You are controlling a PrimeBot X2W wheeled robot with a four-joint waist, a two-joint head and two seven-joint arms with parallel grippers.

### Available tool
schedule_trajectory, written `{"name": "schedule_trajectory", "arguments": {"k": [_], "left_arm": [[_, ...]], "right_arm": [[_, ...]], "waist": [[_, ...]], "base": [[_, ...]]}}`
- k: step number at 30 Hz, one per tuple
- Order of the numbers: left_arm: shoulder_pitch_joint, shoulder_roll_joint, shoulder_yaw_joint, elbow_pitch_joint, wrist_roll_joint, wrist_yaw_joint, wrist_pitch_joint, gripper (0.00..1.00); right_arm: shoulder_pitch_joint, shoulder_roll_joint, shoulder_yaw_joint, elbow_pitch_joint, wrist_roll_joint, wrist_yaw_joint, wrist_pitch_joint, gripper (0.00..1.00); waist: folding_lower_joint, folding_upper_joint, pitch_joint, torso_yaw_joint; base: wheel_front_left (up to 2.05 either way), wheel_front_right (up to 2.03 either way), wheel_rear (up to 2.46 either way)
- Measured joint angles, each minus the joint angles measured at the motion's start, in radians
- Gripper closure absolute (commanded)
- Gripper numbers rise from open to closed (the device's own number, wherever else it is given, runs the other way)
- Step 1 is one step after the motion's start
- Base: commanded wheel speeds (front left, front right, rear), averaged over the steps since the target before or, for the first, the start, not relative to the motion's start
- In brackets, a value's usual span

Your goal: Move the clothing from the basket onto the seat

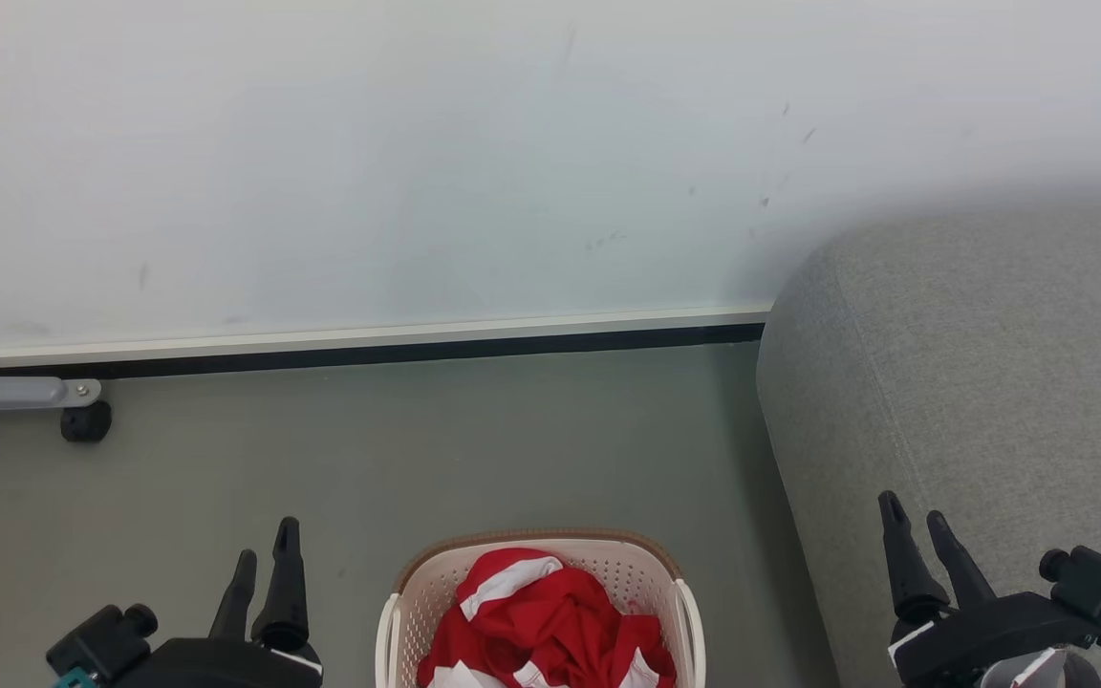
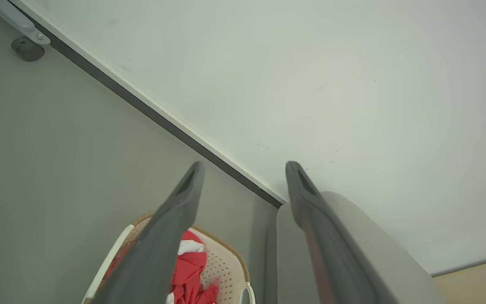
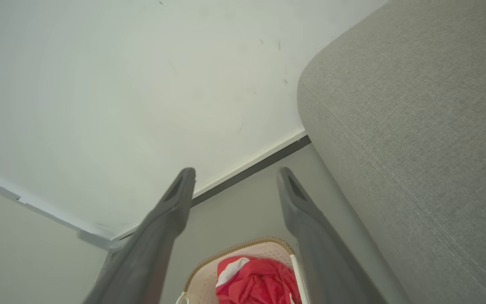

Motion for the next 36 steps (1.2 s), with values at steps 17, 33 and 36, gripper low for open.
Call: {"name": "schedule_trajectory", "arguments": {"k": [17,33,36], "left_arm": [[0.014,0.008,-0.033,-0.024,0.193,0.036,-0.054,0.0],[0.021,0.012,-0.063,-0.054,0.382,0.071,-0.113,0.0],[0.025,0.013,-0.068,-0.059,0.424,0.079,-0.123,0.0]], "right_arm": [[-0.027,-0.07,0.097,-0.008,-0.188,-0.006,-0.052,0.0],[-0.046,-0.123,0.195,-0.007,-0.348,0.033,-0.114,0.0],[-0.05,-0.131,0.212,-0.007,-0.379,0.04,-0.125,0.0]], "waist": [[0.0,0.0001,-0.003,-0.005],[0.0,0.0,-0.002,-0.006],[0.0,0.0,-0.002,-0.007]], "base": [[0.0,0.0,0.0],[0.0,0.0,0.0],[0.0,0.0,0.0]]}}
